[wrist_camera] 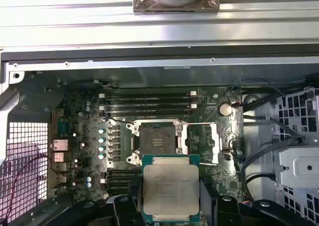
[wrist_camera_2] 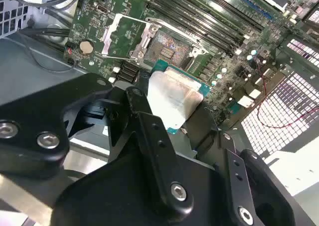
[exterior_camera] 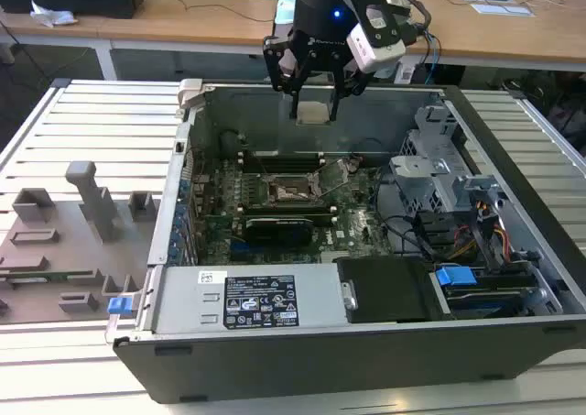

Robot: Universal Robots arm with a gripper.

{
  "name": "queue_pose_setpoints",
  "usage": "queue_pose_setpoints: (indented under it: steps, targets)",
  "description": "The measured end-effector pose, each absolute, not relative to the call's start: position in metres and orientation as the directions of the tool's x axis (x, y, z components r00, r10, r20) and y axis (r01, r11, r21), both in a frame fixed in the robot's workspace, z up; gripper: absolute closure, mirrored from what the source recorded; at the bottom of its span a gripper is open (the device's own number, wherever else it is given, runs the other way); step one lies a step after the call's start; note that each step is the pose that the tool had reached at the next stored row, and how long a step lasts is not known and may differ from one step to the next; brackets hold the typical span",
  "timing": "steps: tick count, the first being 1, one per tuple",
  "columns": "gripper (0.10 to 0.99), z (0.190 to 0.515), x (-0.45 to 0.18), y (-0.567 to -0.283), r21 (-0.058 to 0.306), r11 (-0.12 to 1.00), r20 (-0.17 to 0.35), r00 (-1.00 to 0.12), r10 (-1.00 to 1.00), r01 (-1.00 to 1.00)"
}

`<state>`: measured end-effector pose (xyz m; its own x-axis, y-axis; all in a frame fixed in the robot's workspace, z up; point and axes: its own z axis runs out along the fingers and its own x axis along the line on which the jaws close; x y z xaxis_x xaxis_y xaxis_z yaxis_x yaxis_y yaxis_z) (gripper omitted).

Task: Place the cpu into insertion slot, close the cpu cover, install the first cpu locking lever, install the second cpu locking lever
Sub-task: 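Place the cpu into insertion slot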

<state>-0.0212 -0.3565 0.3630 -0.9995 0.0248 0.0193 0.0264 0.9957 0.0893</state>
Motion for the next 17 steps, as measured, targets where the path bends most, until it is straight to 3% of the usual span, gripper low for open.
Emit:
queue_pose_setpoints:
  steps: [17]
  targets:
    - [0.541,0.3547,-0.0212,-0.3565,0.089,0.996,0.019,-1.0,0.025,0.026]
